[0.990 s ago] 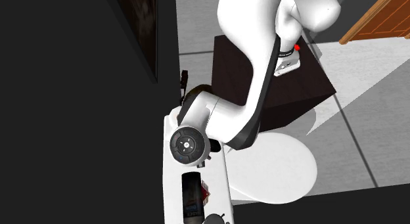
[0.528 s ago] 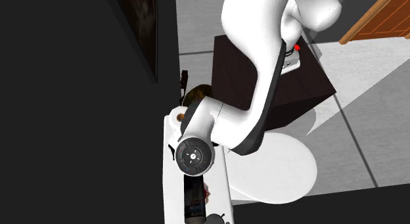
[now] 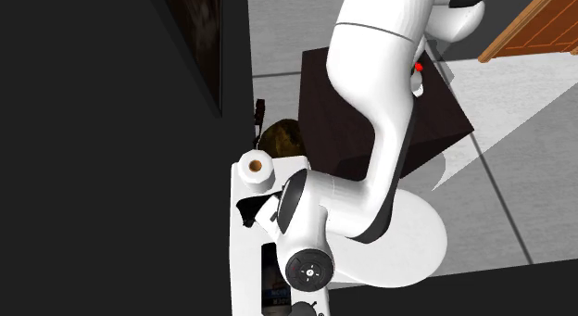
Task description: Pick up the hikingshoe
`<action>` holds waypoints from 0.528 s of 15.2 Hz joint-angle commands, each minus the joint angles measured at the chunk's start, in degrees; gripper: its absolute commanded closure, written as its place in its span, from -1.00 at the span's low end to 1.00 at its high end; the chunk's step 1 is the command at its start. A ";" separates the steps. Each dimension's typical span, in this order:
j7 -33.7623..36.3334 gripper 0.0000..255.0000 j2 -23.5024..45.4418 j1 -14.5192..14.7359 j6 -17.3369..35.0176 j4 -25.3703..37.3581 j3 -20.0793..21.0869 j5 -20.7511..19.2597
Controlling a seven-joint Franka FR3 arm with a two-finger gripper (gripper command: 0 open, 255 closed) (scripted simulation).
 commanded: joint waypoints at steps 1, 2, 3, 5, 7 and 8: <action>0.43 -1.00 1.06 0.14 0.76 0.02 -0.31 -0.41; 0.44 -1.00 1.06 0.12 0.76 0.01 -0.28 -0.43; 0.53 1.00 1.28 0.11 1.05 -0.08 -0.36 -0.55; 0.41 1.00 0.57 -0.23 1.34 -1.00 -0.33 -0.52; 0.62 1.00 0.10 -0.33 1.73 -1.91 -0.26 -0.52; 0.58 1.00 0.23 -0.36 1.79 -1.84 -0.31 -0.57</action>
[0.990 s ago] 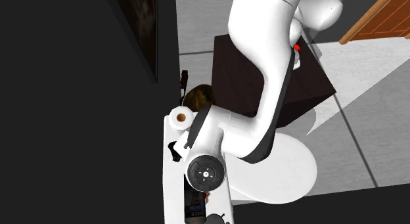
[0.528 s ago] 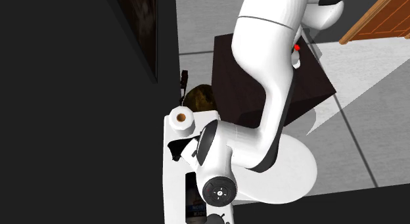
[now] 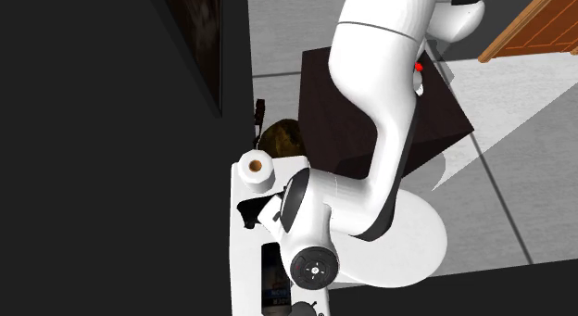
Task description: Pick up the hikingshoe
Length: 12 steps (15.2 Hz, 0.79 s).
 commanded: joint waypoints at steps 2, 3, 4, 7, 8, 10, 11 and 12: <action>-0.29 1.00 0.89 -0.54 0.37 -0.48 -0.64 -0.22; -0.54 1.00 0.49 -0.76 0.26 -0.70 -0.62 -0.13; -0.14 1.00 1.72 0.13 -0.80 1.38 -0.46 -0.07; -0.73 1.00 0.15 -0.17 -2.12 1.24 0.01 0.49; -0.93 1.00 -0.36 -0.26 -2.57 1.23 0.15 0.68; -1.33 1.00 -1.36 -0.43 -3.49 1.23 0.43 1.06; -1.54 1.00 -1.86 -0.50 -3.95 1.25 0.55 1.26; -1.76 1.00 -2.33 -0.56 -4.42 1.30 0.67 1.46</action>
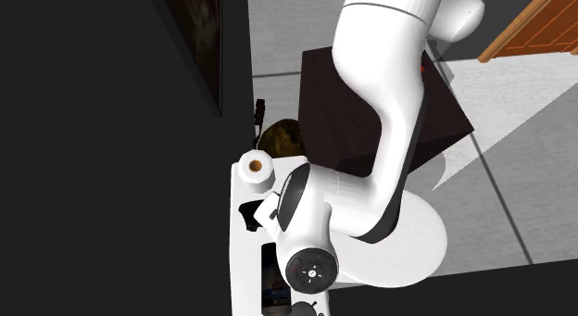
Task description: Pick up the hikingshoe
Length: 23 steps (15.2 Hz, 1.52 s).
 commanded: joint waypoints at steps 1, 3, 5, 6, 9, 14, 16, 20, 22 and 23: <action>-0.48 1.00 -0.83 -0.12 -1.03 0.30 0.19 0.38; -0.29 -1.00 -0.51 -0.13 -0.47 0.03 0.09 0.19; -1.83 -1.00 -12.36 -5.52 22.26 -21.31 2.59 -3.59; -1.91 -1.00 -13.15 -5.97 24.15 -22.85 2.74 -4.04; -0.64 -1.00 -11.31 -5.44 25.55 -22.73 1.96 -5.48; 1.31 -1.00 -8.39 -4.61 27.59 -22.33 0.75 -7.70; 1.35 1.00 -8.39 -4.59 27.59 -22.34 0.75 -7.71; 1.32 1.00 -8.35 -4.59 27.58 -22.28 0.74 -7.71; 1.31 1.00 -8.38 -4.61 27.60 -22.33 0.73 -7.71; 1.32 1.00 -8.36 -4.60 27.60 -22.30 0.73 -7.72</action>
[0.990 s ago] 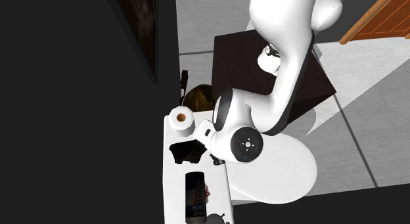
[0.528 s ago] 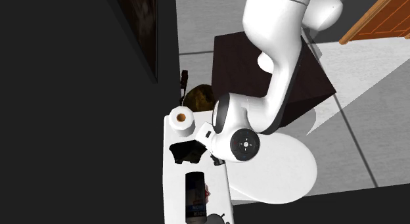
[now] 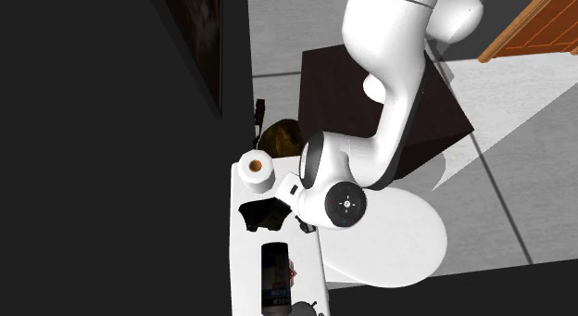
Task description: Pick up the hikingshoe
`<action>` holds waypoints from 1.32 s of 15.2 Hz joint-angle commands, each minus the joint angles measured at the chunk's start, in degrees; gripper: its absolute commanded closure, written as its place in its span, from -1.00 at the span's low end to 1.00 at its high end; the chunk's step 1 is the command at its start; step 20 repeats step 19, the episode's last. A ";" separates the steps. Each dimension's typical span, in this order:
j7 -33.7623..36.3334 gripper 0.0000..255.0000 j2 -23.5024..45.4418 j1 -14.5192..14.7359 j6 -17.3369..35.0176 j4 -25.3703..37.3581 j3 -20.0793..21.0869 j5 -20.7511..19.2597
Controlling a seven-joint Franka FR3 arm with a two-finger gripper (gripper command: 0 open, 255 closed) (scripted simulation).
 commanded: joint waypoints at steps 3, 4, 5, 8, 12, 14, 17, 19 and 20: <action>-0.42 1.00 -0.59 -0.23 -0.39 -0.13 0.24 0.47; -0.85 1.00 -1.22 -0.42 -0.84 -0.22 0.52 0.95; -1.27 1.00 -1.86 -0.61 -1.29 -0.30 0.79 1.44; -2.56 1.00 -3.74 -1.13 -2.66 -0.48 1.56 2.90; -4.28 1.00 -6.17 -1.77 -4.55 -0.54 2.51 4.84; -5.14 1.00 -7.34 -2.05 -5.53 -0.49 2.94 5.80; -6.41 1.00 -9.06 -2.44 -7.05 -0.32 3.53 7.23; -6.48 1.00 -9.15 -2.46 -7.12 -0.31 3.56 7.30; -6.48 1.00 -9.15 -2.46 -7.12 -0.31 3.56 7.30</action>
